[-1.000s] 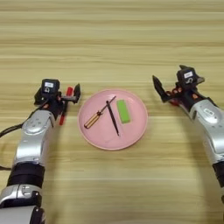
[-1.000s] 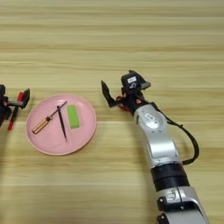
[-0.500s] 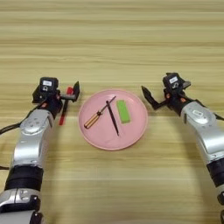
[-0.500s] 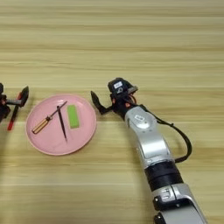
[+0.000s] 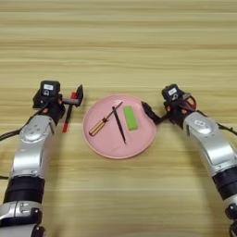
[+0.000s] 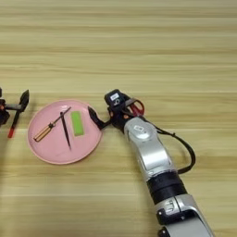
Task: Move the objects on the table
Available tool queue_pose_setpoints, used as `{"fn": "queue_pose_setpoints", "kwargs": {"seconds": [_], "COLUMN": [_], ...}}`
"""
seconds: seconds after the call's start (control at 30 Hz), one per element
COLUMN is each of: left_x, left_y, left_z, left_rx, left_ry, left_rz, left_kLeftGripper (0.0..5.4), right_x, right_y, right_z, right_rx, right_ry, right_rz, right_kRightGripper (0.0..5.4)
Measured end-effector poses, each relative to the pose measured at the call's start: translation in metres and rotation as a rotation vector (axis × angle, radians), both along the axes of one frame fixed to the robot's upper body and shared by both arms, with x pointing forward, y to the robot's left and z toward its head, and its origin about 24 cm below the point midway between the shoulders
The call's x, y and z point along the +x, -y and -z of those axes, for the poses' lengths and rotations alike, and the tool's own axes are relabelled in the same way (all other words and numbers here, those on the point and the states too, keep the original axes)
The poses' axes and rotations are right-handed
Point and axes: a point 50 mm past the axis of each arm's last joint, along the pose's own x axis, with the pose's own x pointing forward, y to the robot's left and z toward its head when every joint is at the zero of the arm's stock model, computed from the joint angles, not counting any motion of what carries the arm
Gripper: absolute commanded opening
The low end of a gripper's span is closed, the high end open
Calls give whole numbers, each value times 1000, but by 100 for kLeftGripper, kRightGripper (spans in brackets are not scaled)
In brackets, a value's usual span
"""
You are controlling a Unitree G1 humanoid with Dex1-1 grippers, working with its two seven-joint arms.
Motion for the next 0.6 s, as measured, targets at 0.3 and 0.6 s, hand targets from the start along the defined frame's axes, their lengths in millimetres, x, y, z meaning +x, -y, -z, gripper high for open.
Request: {"fn": "queue_pose_setpoints", "kwargs": {"seconds": [0.3, 0.6], "left_x": [0, 0], "left_y": [-1, -2], "left_z": [0, 0], "left_rx": [-1, -2], "left_ry": [0, 0], "left_rz": [-4, -6], "left_kLeftGripper": [537, 537], "right_x": [-1, 4], "right_y": [-8, -6], "right_z": [8, 7], "right_rx": [-65, -172], "right_ry": [-33, 3], "right_rz": [-21, 0], "right_kRightGripper": [540, 540]}}
